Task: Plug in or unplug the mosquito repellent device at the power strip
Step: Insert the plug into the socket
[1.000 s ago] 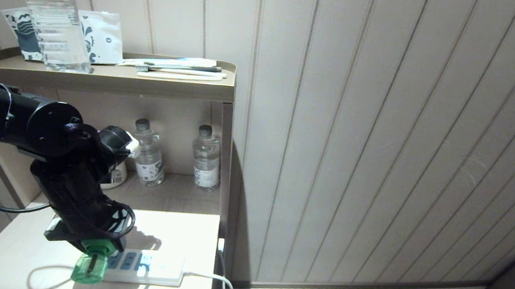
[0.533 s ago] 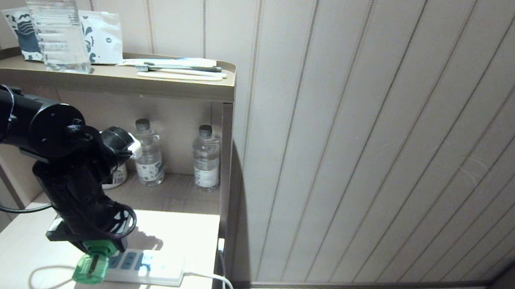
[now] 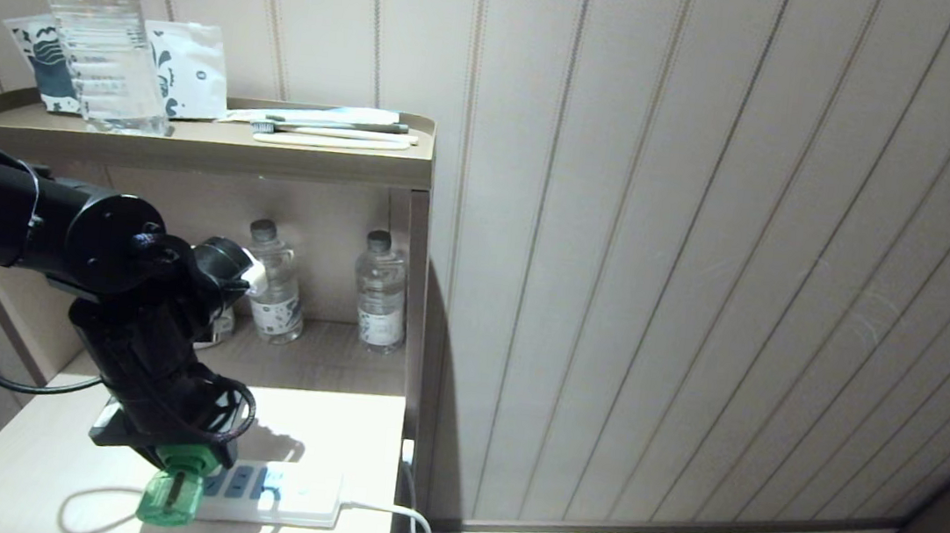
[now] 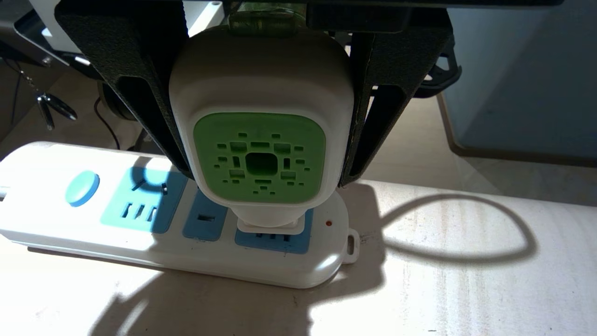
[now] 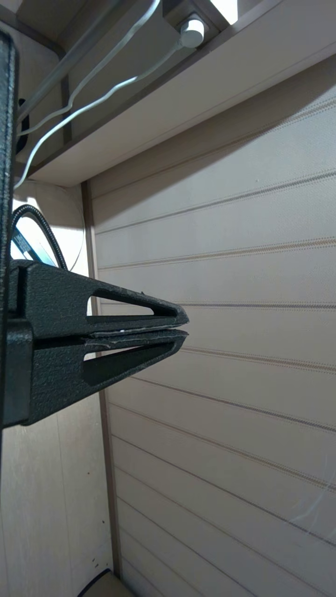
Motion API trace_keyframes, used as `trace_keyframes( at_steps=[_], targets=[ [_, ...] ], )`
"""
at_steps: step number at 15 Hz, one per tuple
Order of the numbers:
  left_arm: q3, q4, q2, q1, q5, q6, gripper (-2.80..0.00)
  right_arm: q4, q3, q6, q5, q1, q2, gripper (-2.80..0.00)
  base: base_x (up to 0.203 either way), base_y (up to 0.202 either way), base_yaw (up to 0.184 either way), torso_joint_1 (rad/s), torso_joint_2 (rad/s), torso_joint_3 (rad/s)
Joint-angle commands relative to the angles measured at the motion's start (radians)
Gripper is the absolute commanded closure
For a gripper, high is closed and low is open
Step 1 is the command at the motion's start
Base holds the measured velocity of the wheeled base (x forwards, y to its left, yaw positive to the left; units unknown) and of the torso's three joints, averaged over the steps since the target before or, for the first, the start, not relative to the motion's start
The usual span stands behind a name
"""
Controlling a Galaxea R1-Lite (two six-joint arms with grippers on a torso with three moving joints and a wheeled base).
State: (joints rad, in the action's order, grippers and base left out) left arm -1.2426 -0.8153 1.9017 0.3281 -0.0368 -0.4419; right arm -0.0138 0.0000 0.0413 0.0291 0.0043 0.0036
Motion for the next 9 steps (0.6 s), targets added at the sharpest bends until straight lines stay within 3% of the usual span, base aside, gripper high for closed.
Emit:
trace_keyframes(
  at_steps=[1, 9],
  targets=[
    [-0.006, -0.002, 0.023, 0.0, 0.0, -0.003, 0.0, 0.0, 0.0, 0.0, 0.0, 0.0, 0.001, 0.0, 0.0, 0.0, 0.0, 0.0, 0.0, 0.0],
    [0.009, 0.039, 0.059, 0.0, -0.001, -0.002, 0.0, 0.0, 0.0, 0.0, 0.0, 0.0, -0.001, 0.0, 0.0, 0.0, 0.0, 0.0, 0.0, 0.0]
  ],
)
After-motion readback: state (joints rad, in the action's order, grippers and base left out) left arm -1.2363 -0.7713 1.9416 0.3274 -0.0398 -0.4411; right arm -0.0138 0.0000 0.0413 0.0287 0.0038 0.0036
